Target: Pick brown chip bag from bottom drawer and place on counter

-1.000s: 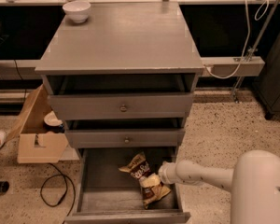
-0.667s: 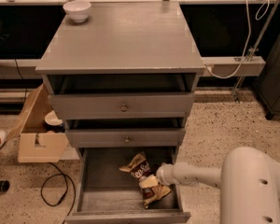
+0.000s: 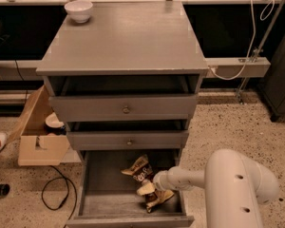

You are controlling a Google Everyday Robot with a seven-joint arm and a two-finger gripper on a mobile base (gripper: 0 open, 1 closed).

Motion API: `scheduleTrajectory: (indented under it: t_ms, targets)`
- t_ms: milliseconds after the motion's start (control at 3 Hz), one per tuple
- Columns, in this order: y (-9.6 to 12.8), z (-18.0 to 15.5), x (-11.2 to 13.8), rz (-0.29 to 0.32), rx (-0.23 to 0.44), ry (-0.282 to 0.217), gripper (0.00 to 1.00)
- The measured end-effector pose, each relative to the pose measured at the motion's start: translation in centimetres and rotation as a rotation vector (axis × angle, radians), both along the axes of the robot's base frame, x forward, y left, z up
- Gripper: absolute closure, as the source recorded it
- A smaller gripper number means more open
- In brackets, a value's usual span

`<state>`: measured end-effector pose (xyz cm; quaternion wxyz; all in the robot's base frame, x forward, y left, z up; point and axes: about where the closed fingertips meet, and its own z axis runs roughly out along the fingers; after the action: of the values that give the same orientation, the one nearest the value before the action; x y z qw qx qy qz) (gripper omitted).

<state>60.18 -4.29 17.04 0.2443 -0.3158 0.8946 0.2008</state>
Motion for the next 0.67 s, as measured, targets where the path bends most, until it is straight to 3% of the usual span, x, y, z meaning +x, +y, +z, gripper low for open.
scheduleTrajectory:
  t_ms: [333, 667]
  targets:
    - [0.84, -1.97, -0.01, 0.018, 0.024, 0.032, 0.19]
    - [1.2, -1.71, -0.05, 0.037, 0.056, 0.022, 0.42]
